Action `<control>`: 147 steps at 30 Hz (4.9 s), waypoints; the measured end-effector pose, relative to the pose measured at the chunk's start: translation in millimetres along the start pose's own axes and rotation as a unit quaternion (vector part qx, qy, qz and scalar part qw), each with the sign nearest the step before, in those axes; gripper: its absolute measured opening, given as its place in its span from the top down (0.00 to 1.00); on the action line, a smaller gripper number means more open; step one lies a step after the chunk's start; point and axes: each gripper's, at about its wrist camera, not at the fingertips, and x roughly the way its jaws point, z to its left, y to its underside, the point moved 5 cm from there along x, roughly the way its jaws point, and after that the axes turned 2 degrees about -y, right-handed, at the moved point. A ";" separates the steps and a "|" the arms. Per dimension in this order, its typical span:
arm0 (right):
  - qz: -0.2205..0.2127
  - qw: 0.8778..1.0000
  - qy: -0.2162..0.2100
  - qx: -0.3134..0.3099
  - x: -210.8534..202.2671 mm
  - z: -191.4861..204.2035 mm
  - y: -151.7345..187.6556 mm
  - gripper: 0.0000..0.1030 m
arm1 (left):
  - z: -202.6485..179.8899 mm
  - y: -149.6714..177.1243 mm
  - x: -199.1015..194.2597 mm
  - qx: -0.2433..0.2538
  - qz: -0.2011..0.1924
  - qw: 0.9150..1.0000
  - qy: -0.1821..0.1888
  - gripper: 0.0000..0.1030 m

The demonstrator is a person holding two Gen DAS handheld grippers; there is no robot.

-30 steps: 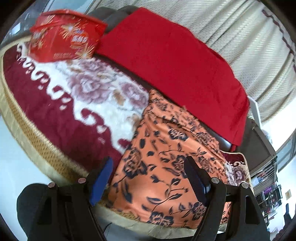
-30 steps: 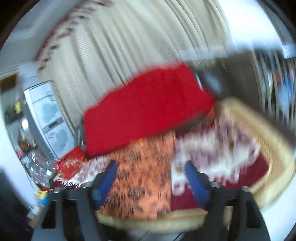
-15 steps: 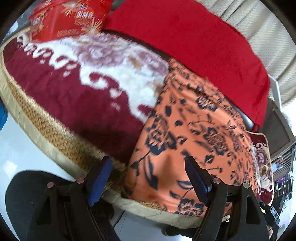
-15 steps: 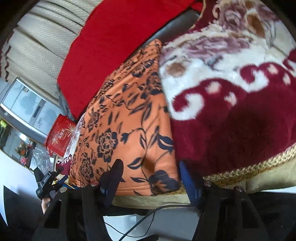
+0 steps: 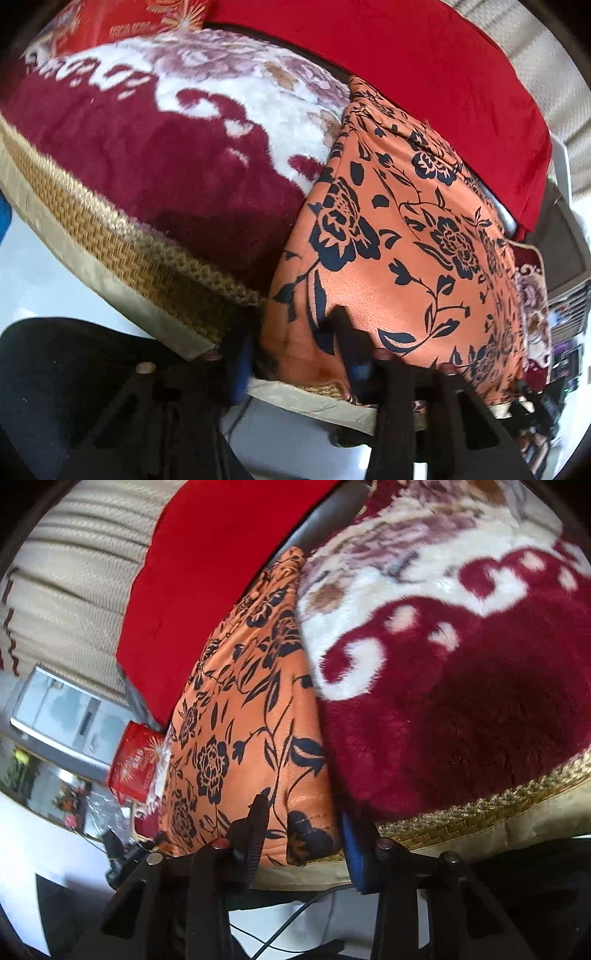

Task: Fold small clothes

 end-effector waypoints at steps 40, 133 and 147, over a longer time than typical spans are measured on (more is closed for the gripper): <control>-0.046 0.995 -0.055 0.070 -32.2 6.9 -18.0 0.91 | -5.7 -23.5 -13.9 -0.011 -0.011 1.000 0.008 0.91; -0.092 0.994 -0.061 0.005 37.8 94.2 -250.1 0.93 | -105.2 -62.2 2.2 -0.063 0.009 0.980 0.188 0.41; -0.083 0.996 -0.043 0.001 35.1 91.4 -242.7 0.93 | -145.1 -41.7 48.7 -0.077 0.070 0.970 0.221 0.95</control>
